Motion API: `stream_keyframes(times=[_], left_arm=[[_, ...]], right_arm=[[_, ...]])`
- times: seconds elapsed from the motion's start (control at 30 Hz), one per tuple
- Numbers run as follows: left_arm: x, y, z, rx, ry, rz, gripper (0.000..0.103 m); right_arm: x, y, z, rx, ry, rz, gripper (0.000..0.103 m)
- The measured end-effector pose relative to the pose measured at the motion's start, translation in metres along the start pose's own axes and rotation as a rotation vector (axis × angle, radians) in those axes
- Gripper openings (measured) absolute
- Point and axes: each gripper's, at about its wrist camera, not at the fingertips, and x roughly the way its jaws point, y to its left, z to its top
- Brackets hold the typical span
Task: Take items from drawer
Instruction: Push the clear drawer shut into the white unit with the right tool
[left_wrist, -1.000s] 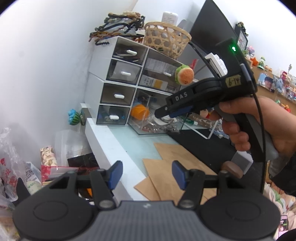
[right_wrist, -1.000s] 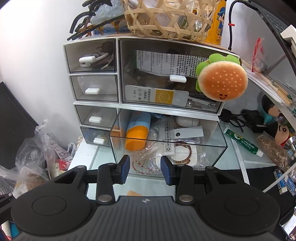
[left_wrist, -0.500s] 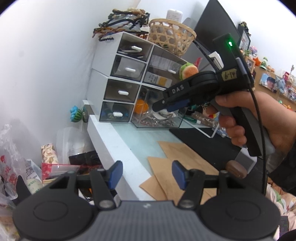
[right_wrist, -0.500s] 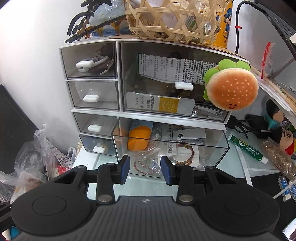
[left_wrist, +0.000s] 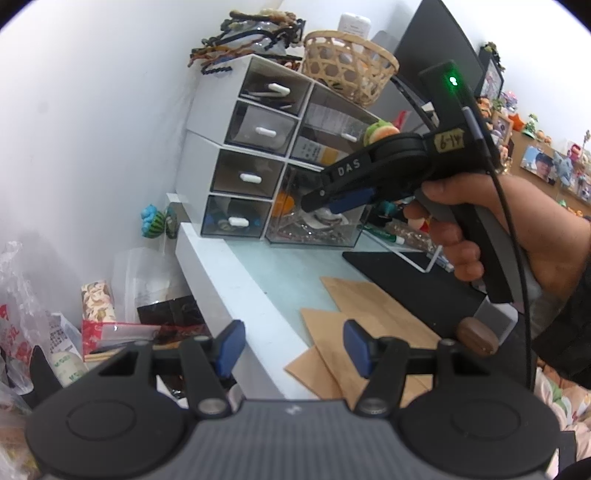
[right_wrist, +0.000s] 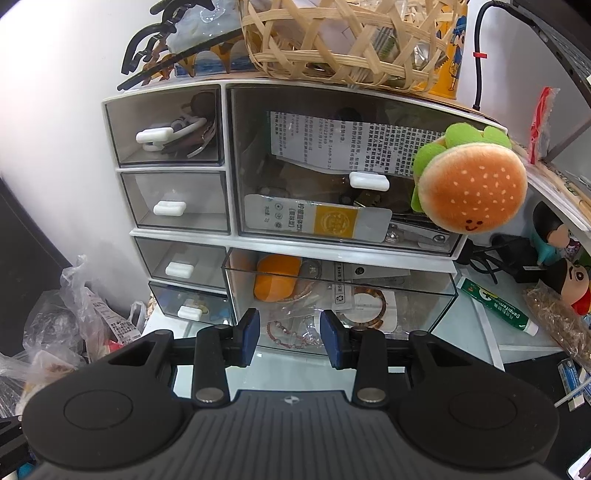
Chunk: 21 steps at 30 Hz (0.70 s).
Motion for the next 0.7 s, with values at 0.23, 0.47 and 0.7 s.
stream_keyframes(times=[0.23, 0.47, 0.7], left_arm=[[0.0012, 0.0015, -0.0005, -0.003, 0.002, -0.002, 0.063], [-0.0024, -0.0001, 0.0011, 0.008, -0.013, -0.001, 0.062], [-0.0048, 0.0001, 0.0021, 0.008, -0.022, 0.0, 0.063]], right_arm=[[0.003, 0.0002, 0.002, -0.002, -0.004, -0.005, 0.04], [0.0065, 0.0006, 0.0049, -0.004, -0.003, -0.011, 0.04], [0.0102, -0.0002, 0.0073, -0.007, -0.002, -0.012, 0.04]])
